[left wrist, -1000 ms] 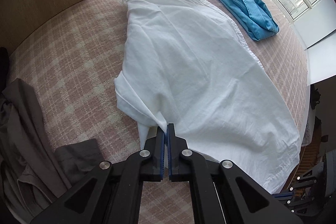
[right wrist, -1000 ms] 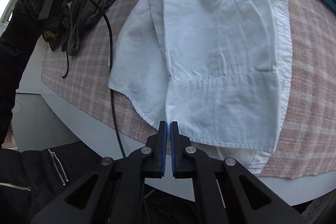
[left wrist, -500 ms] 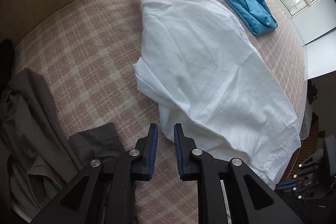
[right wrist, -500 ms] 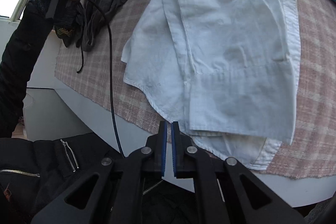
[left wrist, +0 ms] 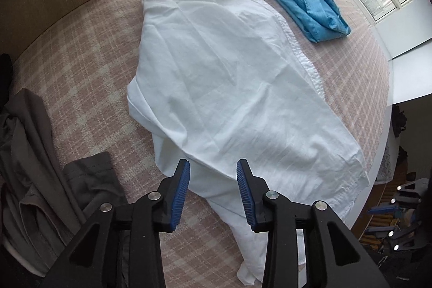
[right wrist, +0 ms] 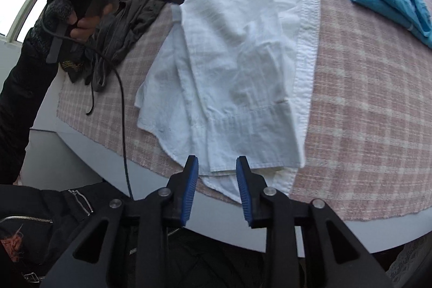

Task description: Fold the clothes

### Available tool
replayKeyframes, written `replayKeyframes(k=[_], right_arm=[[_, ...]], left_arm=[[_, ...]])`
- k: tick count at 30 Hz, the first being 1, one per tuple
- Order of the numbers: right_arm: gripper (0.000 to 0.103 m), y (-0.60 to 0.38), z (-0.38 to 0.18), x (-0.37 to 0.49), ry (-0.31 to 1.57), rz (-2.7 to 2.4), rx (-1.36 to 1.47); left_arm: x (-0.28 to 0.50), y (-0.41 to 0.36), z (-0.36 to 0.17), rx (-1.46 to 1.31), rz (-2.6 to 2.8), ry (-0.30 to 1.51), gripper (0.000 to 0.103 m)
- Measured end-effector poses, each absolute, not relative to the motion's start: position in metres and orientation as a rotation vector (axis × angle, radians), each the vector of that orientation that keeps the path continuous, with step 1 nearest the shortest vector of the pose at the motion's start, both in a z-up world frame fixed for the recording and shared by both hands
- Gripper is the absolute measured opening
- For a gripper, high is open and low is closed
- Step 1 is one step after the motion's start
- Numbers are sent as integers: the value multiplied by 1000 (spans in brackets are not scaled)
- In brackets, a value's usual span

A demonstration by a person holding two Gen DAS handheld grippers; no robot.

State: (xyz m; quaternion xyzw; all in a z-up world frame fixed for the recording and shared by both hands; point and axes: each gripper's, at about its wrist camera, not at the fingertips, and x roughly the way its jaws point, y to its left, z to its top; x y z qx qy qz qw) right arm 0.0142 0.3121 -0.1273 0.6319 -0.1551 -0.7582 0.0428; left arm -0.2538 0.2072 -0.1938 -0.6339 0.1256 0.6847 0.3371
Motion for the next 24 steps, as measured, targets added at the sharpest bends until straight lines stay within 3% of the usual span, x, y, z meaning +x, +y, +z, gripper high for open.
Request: replayKeyframes(k=[4, 10, 13, 15, 17, 18, 24], right_arm=[[35, 349, -128, 21, -543, -2426, 1929], [35, 364, -147, 10, -488, -2391, 1925], [35, 363, -158, 3, -454, -2352, 1920], [34, 361, -163, -2, -432, -2328, 1930], [21, 361, -165, -6, -452, -2288, 1936], [7, 361, -166, -8, -494, -2260, 1945], [5, 365, -140, -8, -763, -2168, 1814]], left_arm=[[-257, 205, -205, -1693, 1785, 292, 34], [-257, 213, -213, -1715, 1768, 227, 32], [-258, 214, -214, -1715, 1783, 217, 14], [-258, 214, -214, -1709, 1782, 208, 12], [-259, 213, -213, -1698, 1788, 211, 6], [-259, 213, -213, -1691, 1791, 213, 5], [-261, 208, -207, -1661, 1806, 195, 1]])
